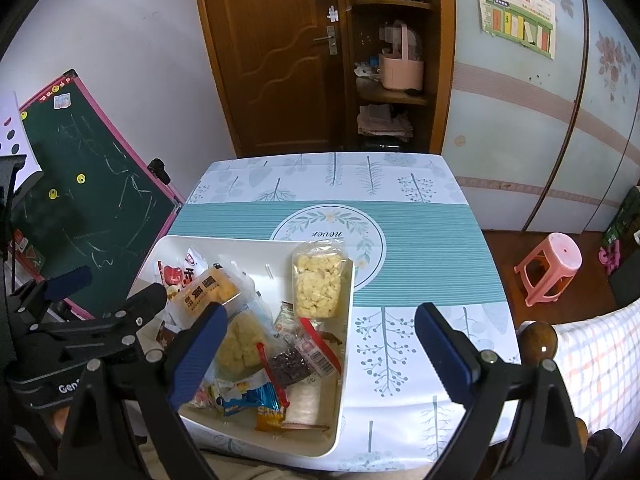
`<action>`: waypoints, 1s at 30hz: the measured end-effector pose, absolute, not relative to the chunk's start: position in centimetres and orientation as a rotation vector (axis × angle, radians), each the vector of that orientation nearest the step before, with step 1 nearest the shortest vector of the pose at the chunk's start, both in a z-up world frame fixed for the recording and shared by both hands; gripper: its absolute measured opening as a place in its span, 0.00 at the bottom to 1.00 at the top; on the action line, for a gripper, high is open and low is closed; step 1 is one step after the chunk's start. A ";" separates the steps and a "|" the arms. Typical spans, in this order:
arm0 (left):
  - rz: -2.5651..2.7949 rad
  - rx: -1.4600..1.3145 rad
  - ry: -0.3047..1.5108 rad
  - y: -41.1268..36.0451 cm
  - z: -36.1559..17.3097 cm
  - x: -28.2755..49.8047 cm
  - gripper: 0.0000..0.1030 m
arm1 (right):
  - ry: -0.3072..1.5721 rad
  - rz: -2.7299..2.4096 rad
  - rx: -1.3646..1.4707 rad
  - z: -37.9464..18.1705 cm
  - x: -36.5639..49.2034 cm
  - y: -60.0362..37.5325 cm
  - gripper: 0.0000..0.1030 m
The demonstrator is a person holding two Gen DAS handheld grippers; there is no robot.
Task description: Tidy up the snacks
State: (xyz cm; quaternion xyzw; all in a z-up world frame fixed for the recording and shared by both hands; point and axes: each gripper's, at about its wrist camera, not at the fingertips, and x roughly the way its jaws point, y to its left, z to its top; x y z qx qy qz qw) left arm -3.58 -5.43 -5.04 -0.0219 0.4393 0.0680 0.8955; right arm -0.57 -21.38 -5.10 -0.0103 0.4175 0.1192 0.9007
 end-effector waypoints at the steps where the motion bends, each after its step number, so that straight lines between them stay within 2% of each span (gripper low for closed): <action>1: 0.141 -0.045 0.912 -5.4 -5.1 -3.6 0.97 | 0.864 0.247 -0.021 -5.1 -0.6 -21.4 0.93; 30: 0.129 -0.043 0.928 -5.6 -5.3 -3.9 0.97 | 0.870 0.249 -0.011 -5.2 -0.8 -21.1 0.93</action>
